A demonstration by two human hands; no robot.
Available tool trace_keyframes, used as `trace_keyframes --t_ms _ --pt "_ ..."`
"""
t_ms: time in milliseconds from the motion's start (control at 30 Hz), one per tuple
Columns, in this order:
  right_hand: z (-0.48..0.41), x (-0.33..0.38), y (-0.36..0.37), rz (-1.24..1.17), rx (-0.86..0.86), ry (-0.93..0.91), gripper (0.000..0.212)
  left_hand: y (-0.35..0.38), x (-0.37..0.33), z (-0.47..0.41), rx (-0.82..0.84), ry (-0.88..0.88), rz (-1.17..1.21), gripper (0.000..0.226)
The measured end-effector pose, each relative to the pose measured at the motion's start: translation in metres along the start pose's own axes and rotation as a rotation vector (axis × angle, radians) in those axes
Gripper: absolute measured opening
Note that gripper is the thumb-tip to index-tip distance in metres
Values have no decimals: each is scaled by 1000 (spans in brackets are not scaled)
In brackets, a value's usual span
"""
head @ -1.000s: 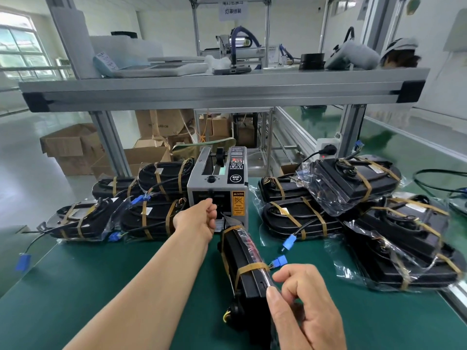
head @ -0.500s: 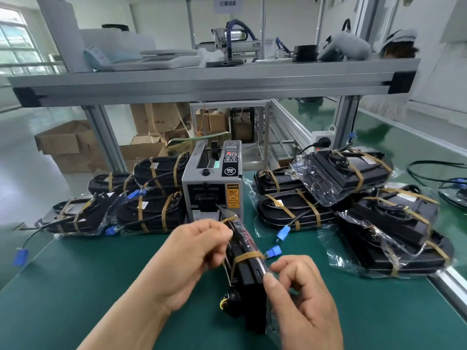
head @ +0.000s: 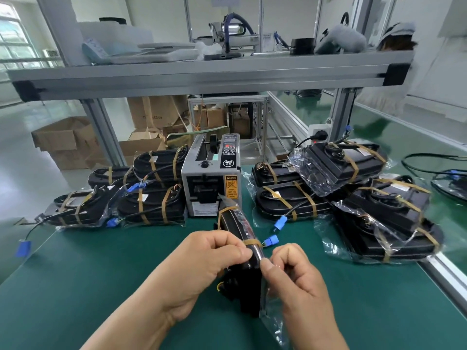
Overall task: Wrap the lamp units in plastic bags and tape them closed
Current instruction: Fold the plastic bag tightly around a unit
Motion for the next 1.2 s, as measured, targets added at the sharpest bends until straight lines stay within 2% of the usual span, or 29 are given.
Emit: trace_keyframes --t_ms 100,267,533,1200 --pt "3 0 -2 -2 54 8 35 2 1 0 -20 -16 8 15" --pt "9 -3 -4 -9 85 -10 25 4 4 -1 -55 -21 -24 10" --pt "13 -6 -3 13 98 -64 24 4 8 1 -109 2 -195 23" --pt "12 -9 -4 28 96 -93 23 4 23 3 -170 99 -196 16"
Point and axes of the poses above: each hand's wrist, its own z-axis away from the middle knuckle, its own y-axis out of the palm, x = y × z, the point moved 1 cm from there along -z, towards the middle knuckle, and after that the axes turned 9 degrees about x, right-handed, at the moved point
